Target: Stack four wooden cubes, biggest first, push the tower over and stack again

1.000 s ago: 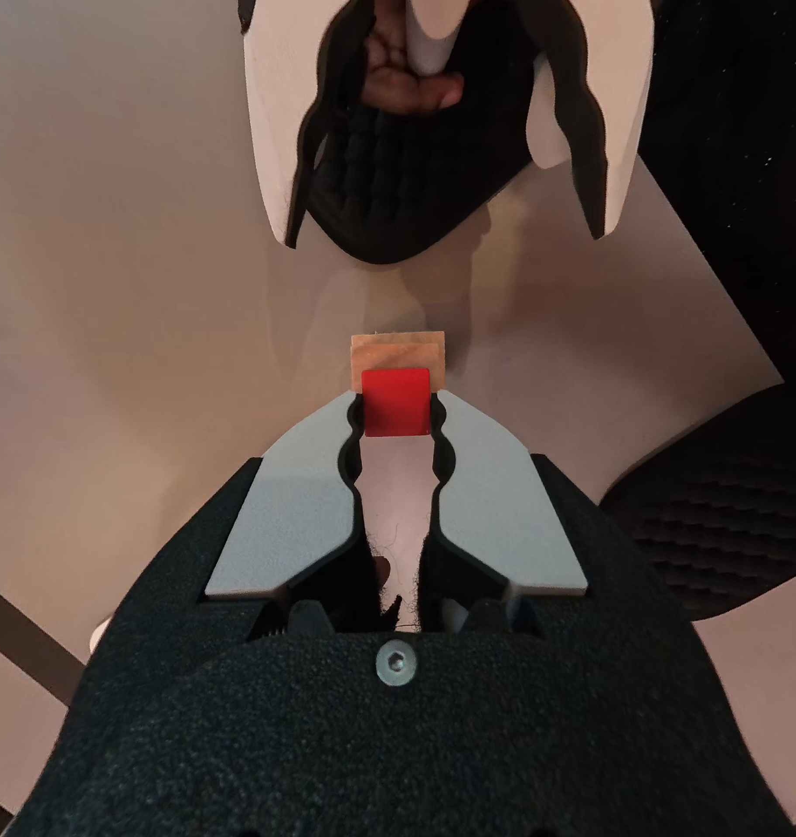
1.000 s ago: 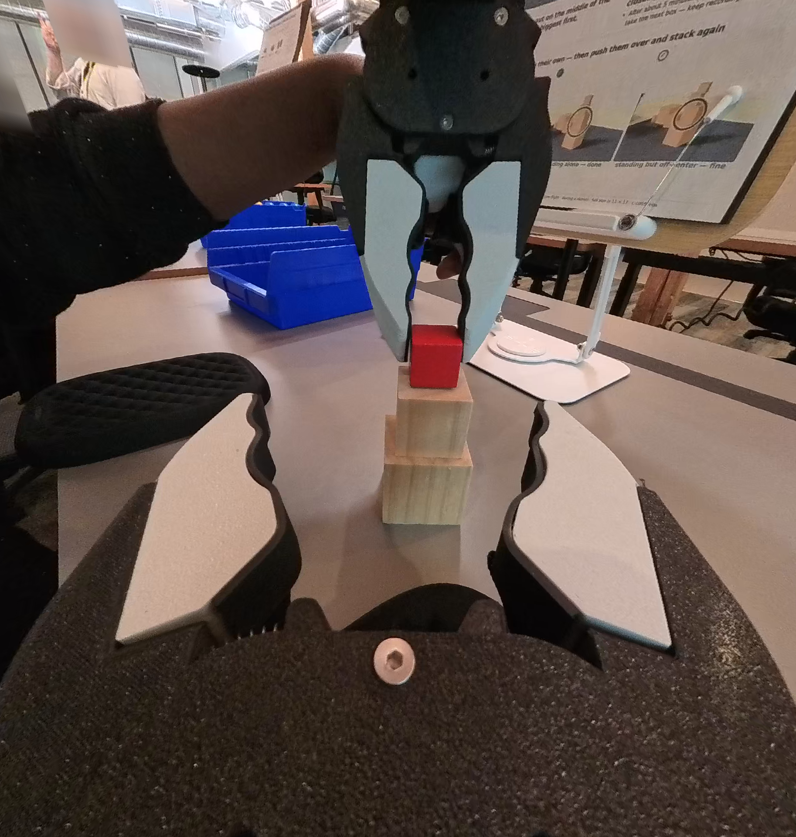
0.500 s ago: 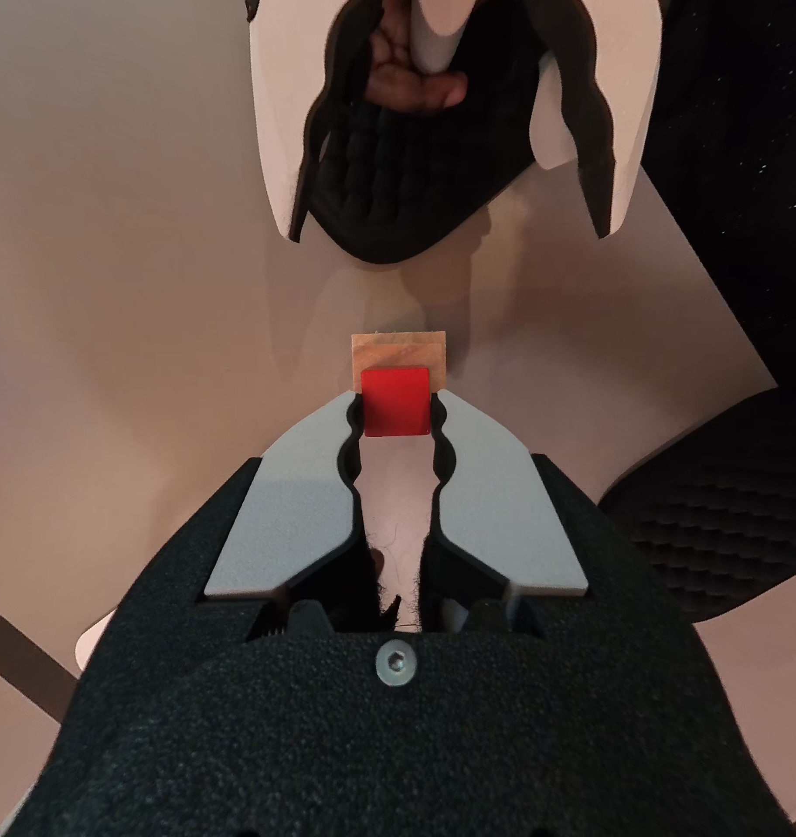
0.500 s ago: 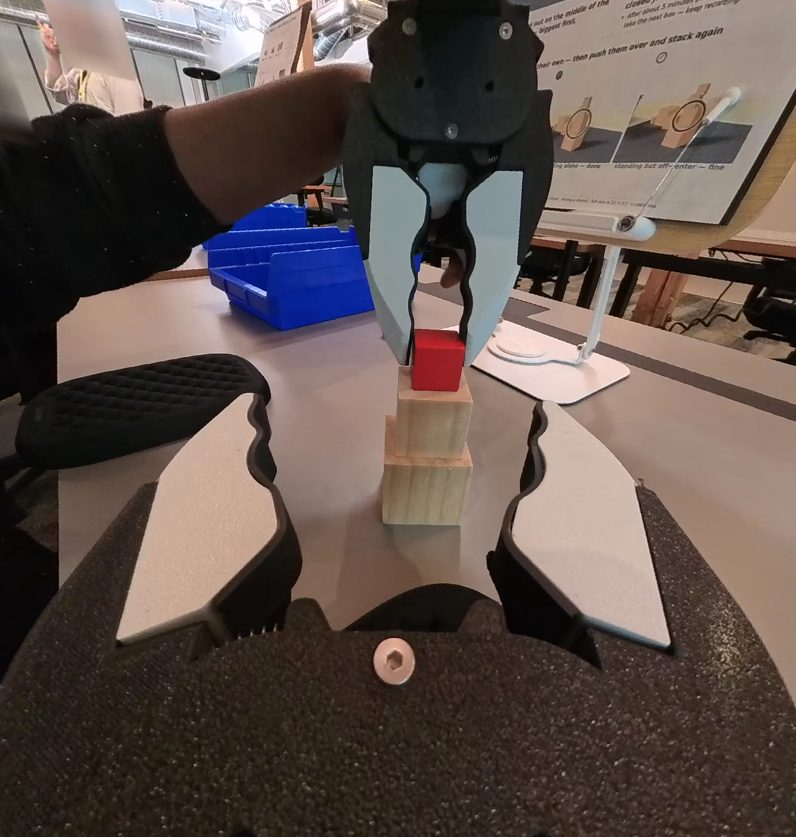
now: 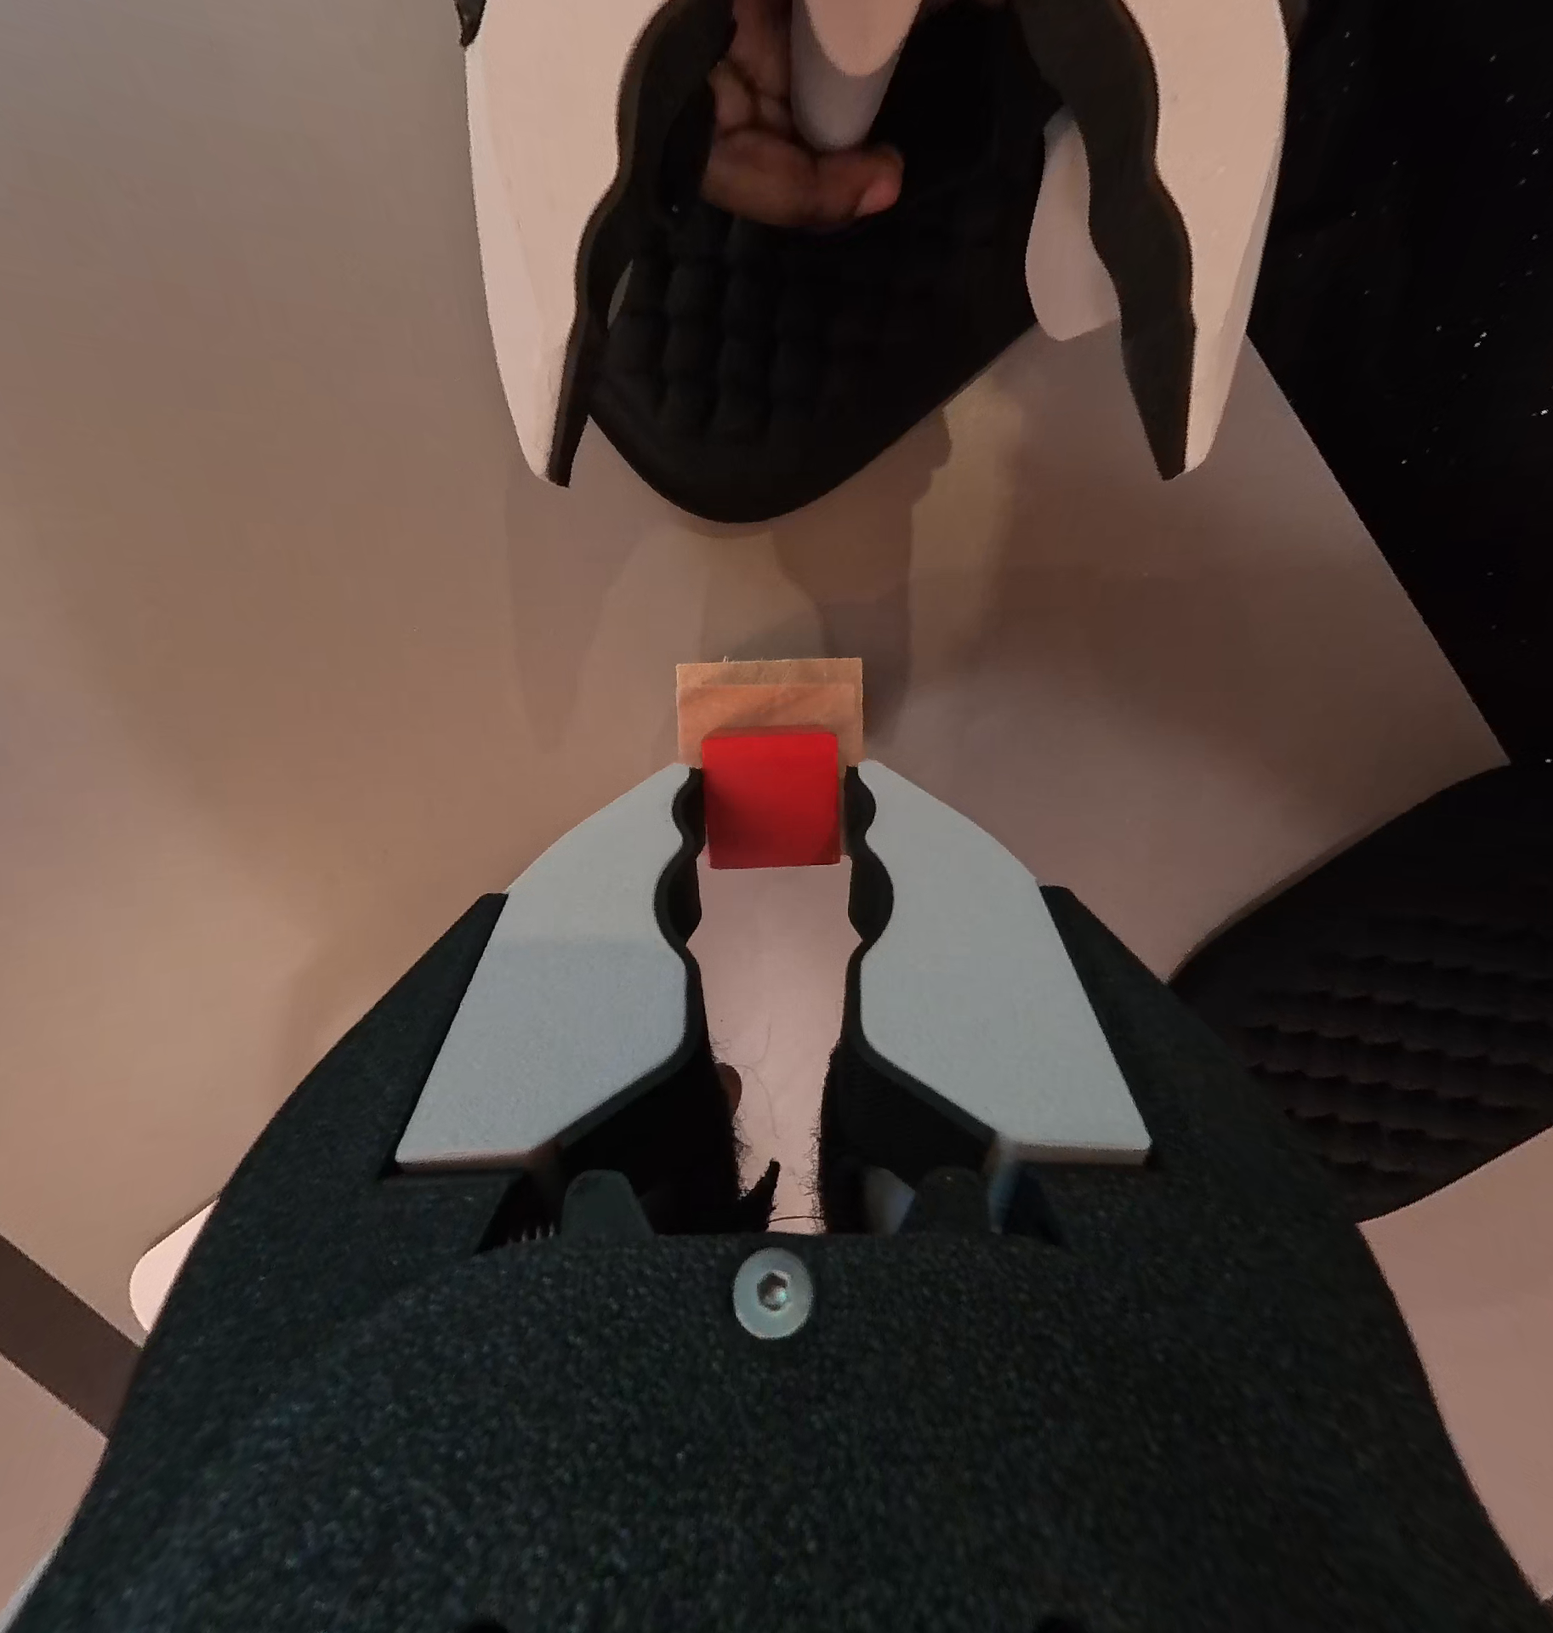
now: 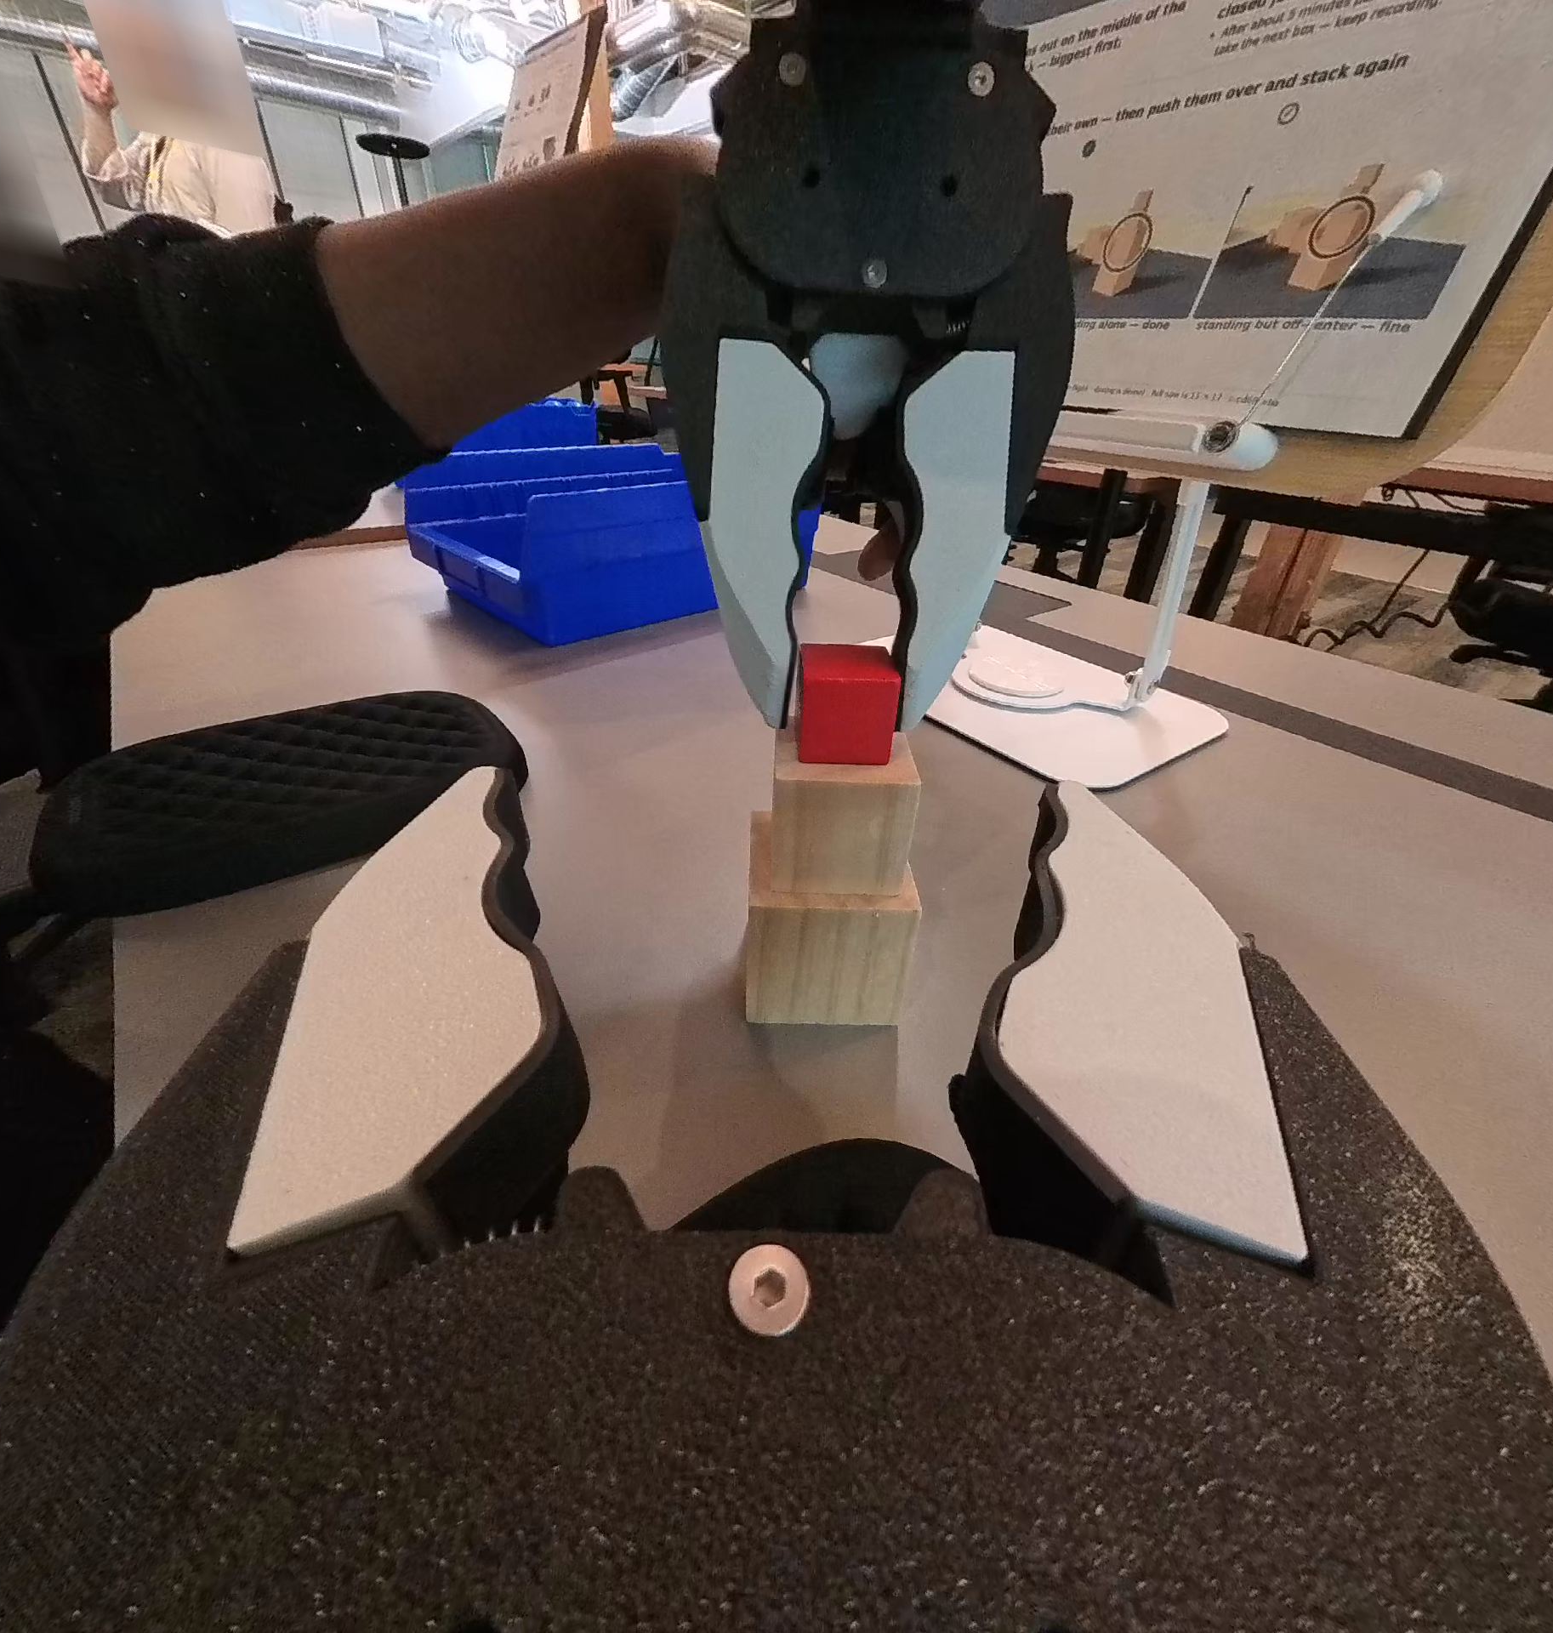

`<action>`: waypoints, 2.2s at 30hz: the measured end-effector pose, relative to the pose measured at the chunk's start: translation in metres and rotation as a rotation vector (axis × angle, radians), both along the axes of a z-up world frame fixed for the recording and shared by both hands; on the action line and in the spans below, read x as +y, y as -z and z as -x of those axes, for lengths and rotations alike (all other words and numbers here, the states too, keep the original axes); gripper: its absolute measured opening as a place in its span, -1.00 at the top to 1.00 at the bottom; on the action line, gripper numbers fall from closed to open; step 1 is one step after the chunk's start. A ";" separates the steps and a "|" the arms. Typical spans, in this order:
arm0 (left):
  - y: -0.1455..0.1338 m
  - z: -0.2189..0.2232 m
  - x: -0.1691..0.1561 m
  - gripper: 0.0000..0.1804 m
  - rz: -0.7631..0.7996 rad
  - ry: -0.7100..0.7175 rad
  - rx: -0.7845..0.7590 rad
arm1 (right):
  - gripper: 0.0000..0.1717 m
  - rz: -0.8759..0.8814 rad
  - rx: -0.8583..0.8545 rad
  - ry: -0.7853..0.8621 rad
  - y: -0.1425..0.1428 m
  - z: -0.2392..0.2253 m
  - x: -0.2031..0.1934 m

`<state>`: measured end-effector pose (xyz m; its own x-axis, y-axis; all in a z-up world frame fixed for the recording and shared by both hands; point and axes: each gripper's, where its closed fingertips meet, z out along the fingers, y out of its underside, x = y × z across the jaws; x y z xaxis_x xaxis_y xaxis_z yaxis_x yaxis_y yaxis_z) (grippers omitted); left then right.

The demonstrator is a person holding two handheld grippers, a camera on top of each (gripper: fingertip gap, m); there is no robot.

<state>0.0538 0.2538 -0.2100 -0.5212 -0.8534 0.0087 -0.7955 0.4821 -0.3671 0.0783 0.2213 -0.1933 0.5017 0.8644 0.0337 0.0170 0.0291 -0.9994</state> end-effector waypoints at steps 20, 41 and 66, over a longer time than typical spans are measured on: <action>-0.002 -0.004 -0.002 0.62 0.015 -0.001 -0.008 | -0.25 -0.001 0.000 -0.001 0.000 0.000 -0.001; -0.009 0.203 0.080 -0.13 -0.361 -0.899 0.035 | -0.24 -0.006 -0.008 0.001 0.000 0.000 -0.001; 0.079 0.280 0.136 0.61 -0.164 -0.831 0.327 | -0.22 -0.001 0.007 -0.011 -0.001 0.000 -0.001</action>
<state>-0.2264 0.3900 -0.2892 0.2697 -0.9570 -0.1068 -0.9629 -0.2670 -0.0391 0.0787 0.2202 -0.1925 0.4921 0.8700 0.0307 0.0092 0.0301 -0.9995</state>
